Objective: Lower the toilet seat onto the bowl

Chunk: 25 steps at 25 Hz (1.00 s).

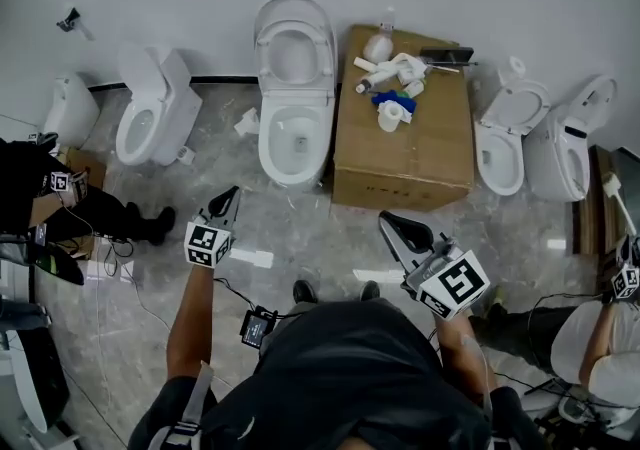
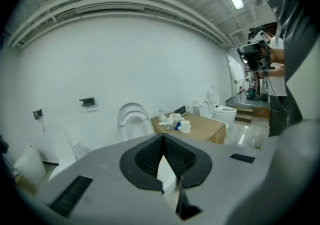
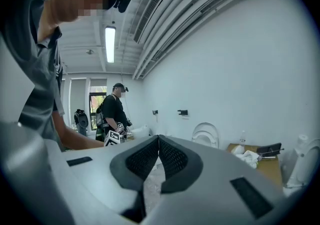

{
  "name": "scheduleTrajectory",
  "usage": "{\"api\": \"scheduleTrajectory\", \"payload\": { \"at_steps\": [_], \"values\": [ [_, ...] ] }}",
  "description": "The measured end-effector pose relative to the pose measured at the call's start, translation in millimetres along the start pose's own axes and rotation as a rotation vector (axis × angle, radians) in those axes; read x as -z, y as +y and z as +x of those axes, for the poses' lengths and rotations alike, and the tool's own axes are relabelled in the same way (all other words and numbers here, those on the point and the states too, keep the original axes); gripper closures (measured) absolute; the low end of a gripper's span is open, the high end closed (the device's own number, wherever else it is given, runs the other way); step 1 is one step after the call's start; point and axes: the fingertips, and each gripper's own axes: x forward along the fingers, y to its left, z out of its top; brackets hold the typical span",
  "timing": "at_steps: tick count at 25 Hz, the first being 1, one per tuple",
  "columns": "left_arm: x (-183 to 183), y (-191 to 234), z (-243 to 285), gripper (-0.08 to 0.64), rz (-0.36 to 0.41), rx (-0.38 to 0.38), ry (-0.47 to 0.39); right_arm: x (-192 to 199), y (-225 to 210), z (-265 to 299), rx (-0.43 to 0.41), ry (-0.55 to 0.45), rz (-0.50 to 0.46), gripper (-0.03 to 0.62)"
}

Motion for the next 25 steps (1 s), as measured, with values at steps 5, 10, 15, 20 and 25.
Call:
{"api": "scheduleTrajectory", "payload": {
  "at_steps": [5, 10, 15, 20, 25],
  "values": [
    [-10, 84, -55, 0.555, -0.130, -0.162, -0.038, -7, 10, 29, 0.032, 0.005, 0.003, 0.584],
    [-70, 66, -95, 0.555, -0.198, -0.068, -0.121, -16, 12, 54, 0.070, 0.003, -0.003, 0.584],
    [-130, 48, -107, 0.555, -0.221, 0.038, -0.243, -29, 16, 81, 0.096, -0.011, -0.022, 0.584],
    [-145, 31, -104, 0.555, -0.127, 0.081, -0.249, -29, 21, 95, 0.102, -0.009, -0.025, 0.584],
    [-151, 19, -89, 0.555, -0.121, 0.111, -0.240, -21, 4, 105, 0.080, 0.011, -0.006, 0.584]
  ]
}}
